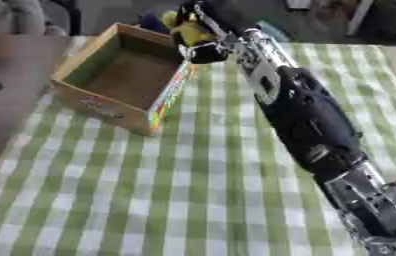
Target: Pick up objects on the table and place them in the box.
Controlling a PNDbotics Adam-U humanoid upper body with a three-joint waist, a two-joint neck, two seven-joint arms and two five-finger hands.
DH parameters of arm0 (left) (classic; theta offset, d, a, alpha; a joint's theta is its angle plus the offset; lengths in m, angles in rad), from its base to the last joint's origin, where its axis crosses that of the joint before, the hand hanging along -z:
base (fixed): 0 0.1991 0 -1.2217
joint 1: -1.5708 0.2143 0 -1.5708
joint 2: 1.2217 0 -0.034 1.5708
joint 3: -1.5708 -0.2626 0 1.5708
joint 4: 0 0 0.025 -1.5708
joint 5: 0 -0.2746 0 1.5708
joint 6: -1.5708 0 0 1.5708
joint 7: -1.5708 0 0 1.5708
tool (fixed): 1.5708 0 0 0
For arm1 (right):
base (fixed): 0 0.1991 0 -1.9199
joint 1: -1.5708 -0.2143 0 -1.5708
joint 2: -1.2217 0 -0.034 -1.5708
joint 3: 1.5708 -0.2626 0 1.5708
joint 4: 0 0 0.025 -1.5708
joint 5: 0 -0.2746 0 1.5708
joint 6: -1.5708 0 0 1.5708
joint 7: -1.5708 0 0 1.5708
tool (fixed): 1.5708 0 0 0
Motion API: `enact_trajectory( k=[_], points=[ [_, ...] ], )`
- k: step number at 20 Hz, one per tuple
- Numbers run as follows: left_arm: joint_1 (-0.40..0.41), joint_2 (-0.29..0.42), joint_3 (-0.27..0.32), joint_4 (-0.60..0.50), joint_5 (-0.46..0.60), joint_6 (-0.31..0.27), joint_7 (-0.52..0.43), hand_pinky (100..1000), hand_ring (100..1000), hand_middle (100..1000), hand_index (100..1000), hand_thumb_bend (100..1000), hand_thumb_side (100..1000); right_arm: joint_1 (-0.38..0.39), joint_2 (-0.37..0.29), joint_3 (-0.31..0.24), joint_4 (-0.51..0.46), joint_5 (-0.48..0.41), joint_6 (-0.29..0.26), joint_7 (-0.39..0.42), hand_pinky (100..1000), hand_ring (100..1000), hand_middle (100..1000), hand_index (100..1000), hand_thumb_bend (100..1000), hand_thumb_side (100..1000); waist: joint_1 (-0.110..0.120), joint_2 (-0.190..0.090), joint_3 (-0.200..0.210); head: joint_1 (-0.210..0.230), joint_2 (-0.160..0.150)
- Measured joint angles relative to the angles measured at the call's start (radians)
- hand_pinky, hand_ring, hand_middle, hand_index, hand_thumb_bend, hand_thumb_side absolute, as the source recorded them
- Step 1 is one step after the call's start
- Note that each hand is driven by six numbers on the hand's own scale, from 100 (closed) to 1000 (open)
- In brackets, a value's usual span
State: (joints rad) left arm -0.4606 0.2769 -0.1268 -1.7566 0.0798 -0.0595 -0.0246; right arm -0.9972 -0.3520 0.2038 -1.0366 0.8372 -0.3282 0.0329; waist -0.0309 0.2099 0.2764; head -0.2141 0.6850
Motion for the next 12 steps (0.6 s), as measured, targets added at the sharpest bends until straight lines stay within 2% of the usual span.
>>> enact_trajectory(
  k=[5, 9, 10, 12],
  points=[
    [-0.027, -0.021, -0.012, -0.012, 0.009, 0.003, -0.014, 689, 843, 724, 684, 100, 447, -0.006, 0.024, 0.0, 0.036, 0.013, -0.012, 0.015, 100, 146, 226, 332, 100, 198, 0.0, 0.015, 0.052, -0.04, -0.022],
    [-0.041, -0.028, -0.019, -0.012, 0.016, 0.004, -0.024, 689, 843, 724, 684, 100, 446, -0.006, 0.052, 0.0, 0.072, 0.04, -0.026, 0.03, 100, 174, 253, 364, 100, 198, 0.0, 0.022, 0.078, -0.061, -0.037],
    [-0.043, -0.031, -0.019, -0.012, 0.017, 0.005, -0.025, 689, 843, 724, 685, 100, 446, -0.006, 0.059, 0.0, 0.081, 0.05, -0.03, 0.034, 100, 210, 280, 393, 100, 199, 0.0, 0.022, 0.082, -0.064, -0.037],
    [-0.043, -0.031, -0.022, -0.012, 0.018, 0.005, -0.029, 690, 844, 724, 685, 100, 447, -0.006, 0.07, 0.0, 0.097, 0.07, -0.039, 0.042, 253, 374, 375, 494, 100, 204, 0.0, 0.024, 0.088, -0.069, -0.043]
  ],
)
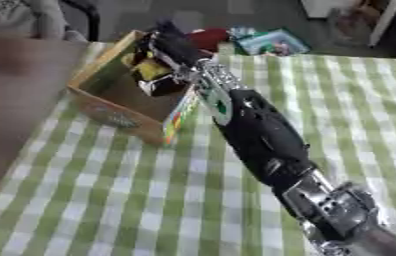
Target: Pick up objects on the table and place them in the box.
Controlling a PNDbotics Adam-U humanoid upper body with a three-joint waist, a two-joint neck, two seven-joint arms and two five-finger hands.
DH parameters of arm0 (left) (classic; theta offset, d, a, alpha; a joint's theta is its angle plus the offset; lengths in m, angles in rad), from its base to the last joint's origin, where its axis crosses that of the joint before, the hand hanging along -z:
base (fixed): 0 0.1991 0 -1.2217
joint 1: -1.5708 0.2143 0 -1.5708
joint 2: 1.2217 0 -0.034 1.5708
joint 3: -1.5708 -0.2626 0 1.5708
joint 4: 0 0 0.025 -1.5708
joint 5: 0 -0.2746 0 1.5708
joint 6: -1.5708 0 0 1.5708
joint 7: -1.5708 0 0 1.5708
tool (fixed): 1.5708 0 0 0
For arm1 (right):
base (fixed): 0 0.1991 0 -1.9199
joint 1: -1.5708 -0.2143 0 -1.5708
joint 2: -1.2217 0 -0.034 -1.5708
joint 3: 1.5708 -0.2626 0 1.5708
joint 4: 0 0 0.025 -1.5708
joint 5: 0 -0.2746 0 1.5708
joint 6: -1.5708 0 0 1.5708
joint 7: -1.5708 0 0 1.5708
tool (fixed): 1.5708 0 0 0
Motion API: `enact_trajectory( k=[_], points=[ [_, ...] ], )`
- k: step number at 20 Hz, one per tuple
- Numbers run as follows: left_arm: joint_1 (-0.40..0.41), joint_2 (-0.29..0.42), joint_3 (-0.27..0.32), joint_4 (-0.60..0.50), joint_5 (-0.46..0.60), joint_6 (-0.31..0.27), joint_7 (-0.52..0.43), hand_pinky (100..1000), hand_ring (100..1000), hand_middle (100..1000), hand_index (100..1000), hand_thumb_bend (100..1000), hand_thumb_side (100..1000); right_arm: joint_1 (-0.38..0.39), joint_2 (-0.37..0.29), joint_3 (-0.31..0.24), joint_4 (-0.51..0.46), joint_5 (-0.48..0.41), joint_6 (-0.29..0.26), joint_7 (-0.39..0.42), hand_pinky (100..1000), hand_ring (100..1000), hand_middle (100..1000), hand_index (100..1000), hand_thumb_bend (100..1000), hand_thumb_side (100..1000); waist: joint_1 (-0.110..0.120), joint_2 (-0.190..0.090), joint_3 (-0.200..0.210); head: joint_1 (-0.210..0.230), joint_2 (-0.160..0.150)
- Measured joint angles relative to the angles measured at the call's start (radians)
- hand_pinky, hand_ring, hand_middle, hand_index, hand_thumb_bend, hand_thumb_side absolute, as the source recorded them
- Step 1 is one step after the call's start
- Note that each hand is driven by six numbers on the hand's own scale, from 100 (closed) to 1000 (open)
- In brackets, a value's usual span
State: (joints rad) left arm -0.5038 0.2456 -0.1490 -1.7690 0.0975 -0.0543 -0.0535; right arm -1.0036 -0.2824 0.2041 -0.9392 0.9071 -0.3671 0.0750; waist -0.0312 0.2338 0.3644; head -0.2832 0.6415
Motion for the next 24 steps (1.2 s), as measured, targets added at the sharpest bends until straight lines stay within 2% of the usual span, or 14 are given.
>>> enact_trajectory(
  k=[1, 3, 6, 7, 13, 19, 24],
  points=[
    [0.0, 0.0, -0.002, 0.0, 0.0, 0.0, -0.001, 690, 844, 724, 685, 100, 448, 0.0, 0.006, 0.0, 0.006, 0.009, -0.006, 0.006, 349, 476, 473, 592, 100, 207, 0.0, 0.0, 0.001, -0.002, -0.002],
    [-0.002, -0.001, -0.003, 0.0, 0.0, -0.001, -0.003, 690, 844, 724, 685, 100, 450, 0.0, 0.015, 0.003, 0.013, 0.027, -0.025, 0.019, 497, 619, 645, 695, 100, 210, 0.001, 0.001, 0.002, -0.003, -0.003],
    [-0.003, -0.005, -0.003, 0.0, 0.001, 0.0, -0.005, 690, 844, 724, 685, 100, 450, 0.0, 0.024, 0.005, 0.019, 0.051, -0.052, 0.032, 668, 770, 819, 808, 100, 210, 0.001, 0.001, 0.005, -0.005, -0.008],
    [-0.003, -0.007, -0.003, 0.0, 0.001, 0.0, -0.005, 690, 844, 724, 685, 100, 451, 0.0, 0.024, 0.005, 0.021, 0.055, -0.057, 0.033, 691, 791, 843, 826, 100, 210, 0.001, 0.001, 0.005, -0.005, -0.01],
    [-0.003, -0.008, -0.003, 0.0, 0.003, 0.0, -0.005, 689, 844, 724, 684, 100, 452, 0.0, 0.024, -0.001, 0.026, 0.06, -0.061, 0.021, 745, 834, 914, 904, 100, 205, 0.0, 0.001, -0.005, -0.004, -0.01],
    [0.001, -0.008, -0.003, 0.0, 0.003, 0.0, -0.005, 689, 845, 723, 684, 100, 450, 0.001, 0.022, -0.001, 0.012, 0.058, -0.041, 0.009, 802, 871, 940, 894, 100, 213, 0.0, 0.001, -0.02, 0.001, -0.01],
    [0.004, -0.008, -0.003, 0.0, 0.003, 0.0, -0.005, 689, 845, 723, 684, 100, 447, 0.001, 0.014, -0.003, -0.001, 0.06, -0.026, 0.034, 782, 851, 916, 889, 100, 205, 0.002, -0.004, -0.027, 0.009, -0.01]
  ],
)
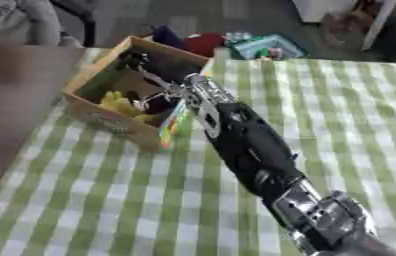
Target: Pick up objects on the table and place them in the box.
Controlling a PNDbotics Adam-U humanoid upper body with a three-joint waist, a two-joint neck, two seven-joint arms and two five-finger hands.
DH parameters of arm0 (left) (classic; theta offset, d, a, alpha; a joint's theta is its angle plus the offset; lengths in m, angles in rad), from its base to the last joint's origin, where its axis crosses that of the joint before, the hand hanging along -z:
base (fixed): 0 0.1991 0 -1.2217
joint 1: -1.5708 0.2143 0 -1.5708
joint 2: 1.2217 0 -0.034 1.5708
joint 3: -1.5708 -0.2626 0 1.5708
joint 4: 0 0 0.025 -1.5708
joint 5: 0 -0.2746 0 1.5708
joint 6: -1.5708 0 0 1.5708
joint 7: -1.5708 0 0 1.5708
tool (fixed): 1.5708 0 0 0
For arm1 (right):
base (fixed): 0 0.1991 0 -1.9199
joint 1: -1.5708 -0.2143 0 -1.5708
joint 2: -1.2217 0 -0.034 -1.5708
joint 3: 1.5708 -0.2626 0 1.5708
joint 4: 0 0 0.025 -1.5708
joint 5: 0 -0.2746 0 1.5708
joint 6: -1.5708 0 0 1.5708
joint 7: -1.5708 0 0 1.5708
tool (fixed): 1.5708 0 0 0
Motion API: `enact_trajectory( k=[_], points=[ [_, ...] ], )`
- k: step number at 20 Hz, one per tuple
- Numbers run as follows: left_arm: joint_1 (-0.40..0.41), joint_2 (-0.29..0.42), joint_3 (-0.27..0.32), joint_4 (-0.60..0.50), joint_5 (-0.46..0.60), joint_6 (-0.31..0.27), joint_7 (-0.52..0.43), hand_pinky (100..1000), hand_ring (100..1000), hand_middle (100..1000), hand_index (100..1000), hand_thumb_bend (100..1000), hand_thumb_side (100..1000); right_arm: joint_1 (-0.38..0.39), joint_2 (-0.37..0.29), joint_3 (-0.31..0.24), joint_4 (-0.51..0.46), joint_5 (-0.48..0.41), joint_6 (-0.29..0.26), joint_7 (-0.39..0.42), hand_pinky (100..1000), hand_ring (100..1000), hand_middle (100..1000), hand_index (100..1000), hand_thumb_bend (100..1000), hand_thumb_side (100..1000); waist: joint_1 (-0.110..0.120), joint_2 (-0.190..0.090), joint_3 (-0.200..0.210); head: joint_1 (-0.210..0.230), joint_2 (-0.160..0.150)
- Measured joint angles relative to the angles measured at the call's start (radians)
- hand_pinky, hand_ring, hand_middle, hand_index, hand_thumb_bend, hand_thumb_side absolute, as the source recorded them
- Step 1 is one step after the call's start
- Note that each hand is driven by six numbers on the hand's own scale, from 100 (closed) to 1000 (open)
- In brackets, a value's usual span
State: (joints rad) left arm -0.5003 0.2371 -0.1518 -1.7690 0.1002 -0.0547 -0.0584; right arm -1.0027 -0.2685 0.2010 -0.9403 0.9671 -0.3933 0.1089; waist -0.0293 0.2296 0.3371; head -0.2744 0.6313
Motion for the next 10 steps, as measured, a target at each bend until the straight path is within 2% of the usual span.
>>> enact_trajectory(
  k=[2, 5, 7, 10],
  points=[
    [0.006, 0.0, 0.0, 0.0, 0.0, 0.0, 0.001, 689, 845, 723, 684, 100, 447, 0.0, -0.009, -0.004, -0.013, -0.008, 0.002, -0.004, 748, 823, 883, 879, 100, 199, 0.003, -0.004, -0.009, 0.004, 0.0],
    [0.018, 0.001, 0.003, 0.0, 0.0, -0.001, 0.004, 689, 846, 723, 684, 100, 450, 0.005, -0.029, -0.013, -0.049, -0.06, 0.01, -0.029, 619, 721, 798, 837, 100, 210, 0.004, -0.013, -0.032, 0.018, 0.001],
    [0.03, 0.004, 0.008, 0.001, -0.002, -0.001, 0.008, 689, 846, 723, 684, 100, 453, 0.02, -0.048, -0.021, -0.081, -0.132, 0.024, -0.049, 546, 661, 753, 808, 100, 246, 0.009, -0.021, -0.055, 0.03, 0.004],
    [0.052, 0.016, 0.016, 0.002, -0.005, -0.002, 0.017, 689, 847, 724, 683, 100, 457, 0.054, -0.087, -0.032, -0.147, -0.297, 0.061, -0.065, 486, 606, 701, 776, 100, 318, 0.015, -0.03, -0.092, 0.054, 0.014]
  ],
)
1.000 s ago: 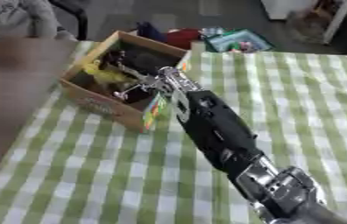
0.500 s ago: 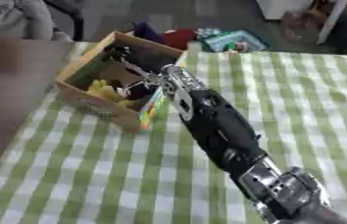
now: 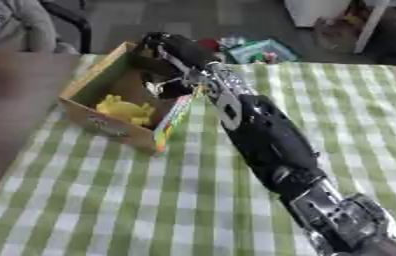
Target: Pick up objects on the table and place them in the box.
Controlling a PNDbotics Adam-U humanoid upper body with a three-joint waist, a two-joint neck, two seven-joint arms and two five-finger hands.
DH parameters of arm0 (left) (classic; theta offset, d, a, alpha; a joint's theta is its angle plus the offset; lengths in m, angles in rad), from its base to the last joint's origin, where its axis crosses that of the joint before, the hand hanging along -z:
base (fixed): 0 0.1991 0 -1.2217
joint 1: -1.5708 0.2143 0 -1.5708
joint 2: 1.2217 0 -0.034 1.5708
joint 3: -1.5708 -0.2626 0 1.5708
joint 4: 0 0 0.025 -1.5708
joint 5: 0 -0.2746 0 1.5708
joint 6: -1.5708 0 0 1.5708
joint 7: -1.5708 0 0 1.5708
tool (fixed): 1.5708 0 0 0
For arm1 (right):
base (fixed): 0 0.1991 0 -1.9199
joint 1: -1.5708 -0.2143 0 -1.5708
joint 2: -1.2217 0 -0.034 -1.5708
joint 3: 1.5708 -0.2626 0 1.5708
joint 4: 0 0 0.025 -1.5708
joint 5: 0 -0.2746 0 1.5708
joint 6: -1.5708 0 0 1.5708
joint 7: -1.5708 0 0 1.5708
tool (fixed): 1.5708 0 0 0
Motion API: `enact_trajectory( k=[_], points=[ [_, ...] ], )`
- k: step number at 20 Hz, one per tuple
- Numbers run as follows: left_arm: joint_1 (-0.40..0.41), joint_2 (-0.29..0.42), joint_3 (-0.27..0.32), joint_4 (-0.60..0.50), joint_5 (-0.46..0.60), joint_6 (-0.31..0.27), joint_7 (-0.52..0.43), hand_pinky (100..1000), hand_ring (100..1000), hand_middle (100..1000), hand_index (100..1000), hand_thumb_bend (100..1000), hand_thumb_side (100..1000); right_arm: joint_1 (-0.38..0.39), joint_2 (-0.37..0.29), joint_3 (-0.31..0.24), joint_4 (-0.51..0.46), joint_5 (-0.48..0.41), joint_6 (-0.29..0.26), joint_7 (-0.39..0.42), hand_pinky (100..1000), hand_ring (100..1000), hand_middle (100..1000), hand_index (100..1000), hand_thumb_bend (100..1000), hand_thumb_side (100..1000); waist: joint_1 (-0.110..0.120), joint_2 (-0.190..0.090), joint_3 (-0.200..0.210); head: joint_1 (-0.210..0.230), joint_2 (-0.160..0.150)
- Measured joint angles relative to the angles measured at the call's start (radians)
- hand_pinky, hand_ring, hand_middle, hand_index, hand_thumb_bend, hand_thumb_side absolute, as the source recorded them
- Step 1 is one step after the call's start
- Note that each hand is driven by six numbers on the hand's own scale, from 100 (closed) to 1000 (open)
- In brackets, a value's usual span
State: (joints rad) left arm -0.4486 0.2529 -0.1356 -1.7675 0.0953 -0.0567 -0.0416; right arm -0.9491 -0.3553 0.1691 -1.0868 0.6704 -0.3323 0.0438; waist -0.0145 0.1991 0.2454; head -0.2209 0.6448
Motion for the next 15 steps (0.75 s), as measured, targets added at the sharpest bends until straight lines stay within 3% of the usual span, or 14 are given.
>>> enact_trajectory(
  k=[7, 8, 11, 15],
  points=[
    [0.042, 0.02, 0.022, 0.013, -0.015, -0.002, 0.024, 689, 849, 724, 681, 100, 479, 0.14, -0.087, -0.028, -0.25, -0.422, 0.112, -0.001, 432, 551, 633, 740, 100, 460, 0.007, -0.008, -0.08, 0.041, 0.023],
    [0.046, 0.021, 0.023, 0.014, -0.017, -0.003, 0.026, 690, 850, 725, 681, 100, 485, 0.165, -0.097, -0.035, -0.288, -0.469, 0.128, -0.003, 430, 548, 627, 737, 100, 430, 0.008, -0.008, -0.089, 0.044, 0.025],
    [0.059, 0.021, 0.029, 0.02, -0.021, -0.004, 0.033, 690, 852, 725, 680, 100, 495, 0.241, -0.114, -0.059, -0.399, -0.586, 0.173, -0.007, 423, 546, 623, 733, 100, 436, 0.01, -0.006, -0.114, 0.052, 0.032],
    [0.068, 0.021, 0.034, 0.027, -0.026, -0.006, 0.038, 690, 853, 725, 679, 100, 505, 0.335, -0.117, -0.098, -0.522, -0.676, 0.213, -0.009, 417, 541, 615, 727, 100, 441, 0.013, 0.004, -0.143, 0.061, 0.041]
  ],
)
